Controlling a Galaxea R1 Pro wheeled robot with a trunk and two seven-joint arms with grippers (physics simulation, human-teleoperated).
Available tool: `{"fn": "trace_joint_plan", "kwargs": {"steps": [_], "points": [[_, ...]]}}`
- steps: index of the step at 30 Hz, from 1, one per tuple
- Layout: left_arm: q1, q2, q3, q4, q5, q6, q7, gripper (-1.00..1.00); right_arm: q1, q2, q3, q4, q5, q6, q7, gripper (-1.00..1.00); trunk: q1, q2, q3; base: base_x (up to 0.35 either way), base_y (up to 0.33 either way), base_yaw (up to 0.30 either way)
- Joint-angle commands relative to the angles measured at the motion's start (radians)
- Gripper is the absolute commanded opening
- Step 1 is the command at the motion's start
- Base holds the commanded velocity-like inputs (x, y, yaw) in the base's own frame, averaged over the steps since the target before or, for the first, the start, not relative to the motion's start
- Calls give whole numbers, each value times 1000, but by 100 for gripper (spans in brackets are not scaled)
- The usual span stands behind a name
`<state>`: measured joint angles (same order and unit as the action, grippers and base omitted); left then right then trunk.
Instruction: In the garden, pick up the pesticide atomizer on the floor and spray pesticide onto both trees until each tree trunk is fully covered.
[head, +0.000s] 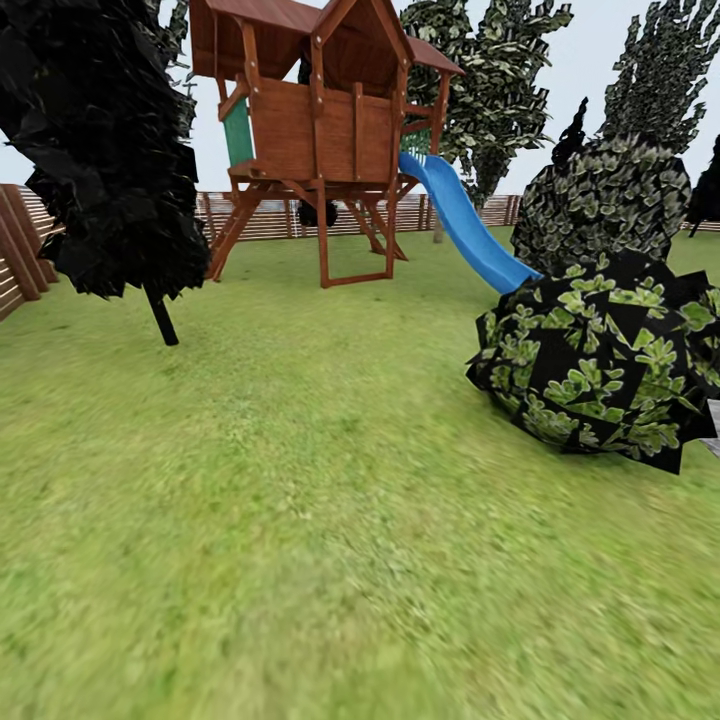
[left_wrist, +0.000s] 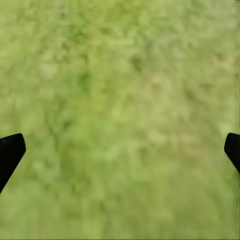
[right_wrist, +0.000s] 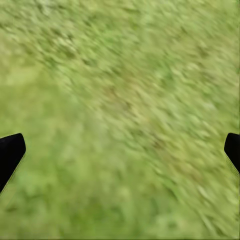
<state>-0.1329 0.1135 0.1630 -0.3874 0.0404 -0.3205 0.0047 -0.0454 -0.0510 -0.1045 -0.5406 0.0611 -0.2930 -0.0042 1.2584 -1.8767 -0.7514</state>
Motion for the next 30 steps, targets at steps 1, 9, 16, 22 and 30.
{"fn": "trace_joint_plan", "kwargs": {"steps": [1,9,16,22,30], "points": [[-1,0,0,1,4,-3,1,100,-1,0,-3,1,6,-3,0,100,0,0,-1,339,0,0],[-1,0,0,1,4,-3,0,100,-1,0,-3,1,6,-3,0,100,0,0,-1,339,0,0],[-1,0,0,1,4,-3,0,100,-1,0,-3,1,6,-3,0,100,0,0,-1,339,0,0],[-1,0,0,1,4,-3,1,100,-1,0,-3,1,6,-3,0,100,0,0,-1,339,0,0],[-1,0,0,1,4,-3,1,100,-1,0,-3,1,6,-3,0,100,0,0,-1,339,0,0]]}}
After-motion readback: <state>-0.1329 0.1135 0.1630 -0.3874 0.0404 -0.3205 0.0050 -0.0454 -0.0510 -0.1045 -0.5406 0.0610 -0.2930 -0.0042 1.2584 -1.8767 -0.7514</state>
